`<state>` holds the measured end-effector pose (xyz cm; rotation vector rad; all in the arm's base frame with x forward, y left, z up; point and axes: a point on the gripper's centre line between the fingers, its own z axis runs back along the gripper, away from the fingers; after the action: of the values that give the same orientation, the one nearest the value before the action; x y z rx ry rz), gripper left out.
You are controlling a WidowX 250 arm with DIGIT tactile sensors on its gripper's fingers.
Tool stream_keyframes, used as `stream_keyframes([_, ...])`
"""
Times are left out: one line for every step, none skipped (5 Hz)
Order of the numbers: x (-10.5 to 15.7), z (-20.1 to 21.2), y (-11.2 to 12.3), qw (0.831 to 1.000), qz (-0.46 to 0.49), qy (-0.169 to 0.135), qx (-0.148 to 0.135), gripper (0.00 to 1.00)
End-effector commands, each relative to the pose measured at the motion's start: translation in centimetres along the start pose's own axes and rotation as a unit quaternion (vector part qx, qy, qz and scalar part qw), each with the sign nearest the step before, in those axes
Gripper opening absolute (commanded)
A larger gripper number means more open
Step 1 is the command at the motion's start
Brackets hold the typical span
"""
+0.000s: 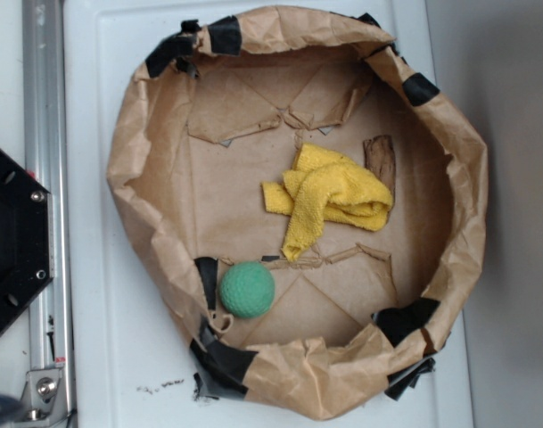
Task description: Grab the green ball.
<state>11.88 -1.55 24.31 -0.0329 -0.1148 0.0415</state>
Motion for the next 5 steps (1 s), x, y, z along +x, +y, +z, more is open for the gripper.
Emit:
stream_keyframes([0.0,0.0,0.0,1.000,0.000,0.000,0.000,1.00])
stream_keyframes([4.8,-2.3,0.1,0.995,0.095,0.030,0.019,1.00])
stream_keyframes([9.2,-5.4,-0.6,0.985,0.147,0.084,-0.029,1.00])
stream_keyframes([11.2,-10.5,-1.4,0.969,0.223,0.101,-0.030,1.00])
stream_keyframes([11.2,-15.5,-2.0,0.965,0.234,0.100,-0.058,1.00])
